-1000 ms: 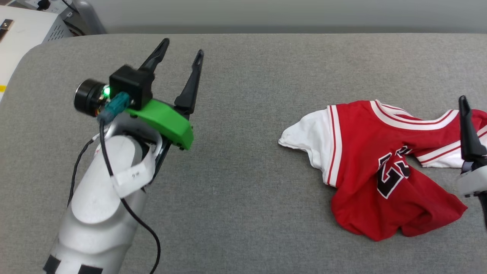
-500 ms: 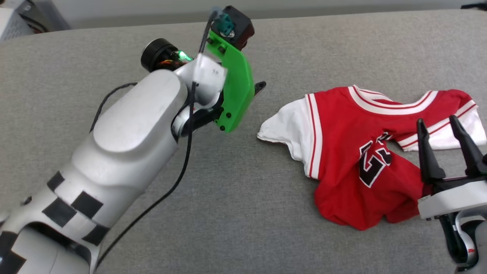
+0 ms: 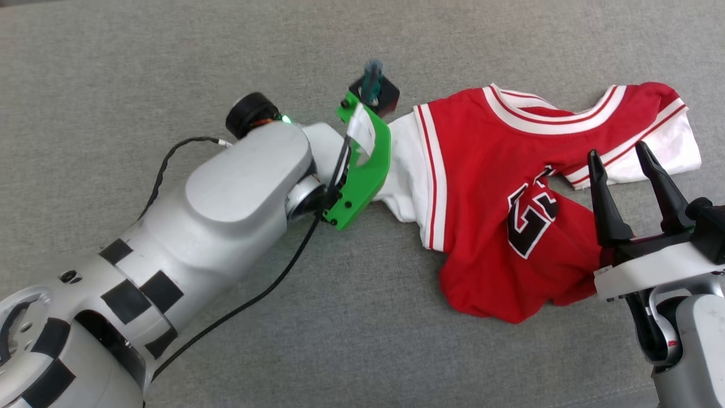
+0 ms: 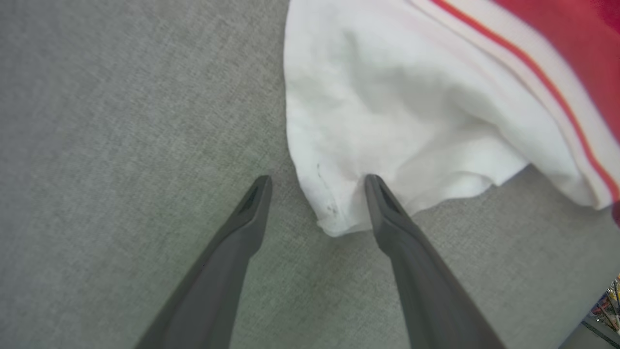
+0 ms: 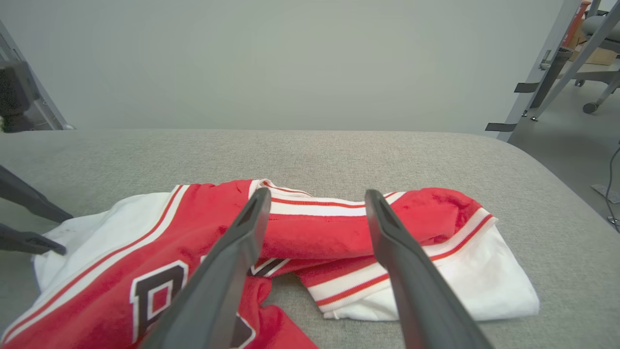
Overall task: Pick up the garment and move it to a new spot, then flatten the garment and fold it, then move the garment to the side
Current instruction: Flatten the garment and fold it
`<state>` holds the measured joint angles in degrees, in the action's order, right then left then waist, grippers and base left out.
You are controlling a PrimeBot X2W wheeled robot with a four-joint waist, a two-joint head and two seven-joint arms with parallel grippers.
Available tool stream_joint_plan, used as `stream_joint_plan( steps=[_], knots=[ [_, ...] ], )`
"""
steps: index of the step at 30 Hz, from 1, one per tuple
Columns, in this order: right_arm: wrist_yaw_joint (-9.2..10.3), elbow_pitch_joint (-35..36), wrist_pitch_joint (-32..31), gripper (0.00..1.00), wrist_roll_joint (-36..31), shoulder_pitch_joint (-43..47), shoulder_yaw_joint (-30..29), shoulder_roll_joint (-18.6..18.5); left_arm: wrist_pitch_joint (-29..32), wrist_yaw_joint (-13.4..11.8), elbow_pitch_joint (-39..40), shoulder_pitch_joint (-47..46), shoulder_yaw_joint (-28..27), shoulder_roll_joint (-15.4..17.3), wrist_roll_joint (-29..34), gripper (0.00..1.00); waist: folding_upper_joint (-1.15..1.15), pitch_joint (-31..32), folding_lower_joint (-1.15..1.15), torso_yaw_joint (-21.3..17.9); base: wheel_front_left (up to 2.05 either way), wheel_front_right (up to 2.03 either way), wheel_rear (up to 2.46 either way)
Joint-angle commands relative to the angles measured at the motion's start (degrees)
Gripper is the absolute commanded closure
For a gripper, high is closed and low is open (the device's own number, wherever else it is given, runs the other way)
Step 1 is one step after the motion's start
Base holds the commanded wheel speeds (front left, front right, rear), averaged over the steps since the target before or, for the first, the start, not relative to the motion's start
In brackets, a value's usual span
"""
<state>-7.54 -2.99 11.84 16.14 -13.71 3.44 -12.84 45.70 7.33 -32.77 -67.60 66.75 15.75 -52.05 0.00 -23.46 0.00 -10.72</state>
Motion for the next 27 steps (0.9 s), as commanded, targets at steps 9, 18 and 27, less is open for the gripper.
stream_joint_plan(
  steps=[9, 18, 27],
  knots=[
    [0.05, -3.2, 2.2, 0.00, 0.2, -2.6, 0.6, -0.2, 1.0, 0.2, 2.5, 2.0, 6.3, 2.8, -0.3, 1.00, 0.00, -1.9, 0.00, -1.3, 0.00, 0.00, 0.00],
    [0.05, -4.8, 2.8, 0.00, -0.7, 0.4, -2.0, -1.5, -10.3, 0.2, 12.8, 0.1, 6.2, 11.1, -2.4, 1.00, 0.00, 3.2, 0.00, 3.2, 0.00, 0.00, 0.00],
    [0.05, -3.9, 2.7, 0.00, -1.7, 3.3, -3.3, -2.6, -11.7, -0.9, 18.6, 0.3, 2.9, 24.5, -7.5, 1.00, 0.00, 5.8, 0.00, 6.8, 0.00, 0.00, 0.00]
  ],
)
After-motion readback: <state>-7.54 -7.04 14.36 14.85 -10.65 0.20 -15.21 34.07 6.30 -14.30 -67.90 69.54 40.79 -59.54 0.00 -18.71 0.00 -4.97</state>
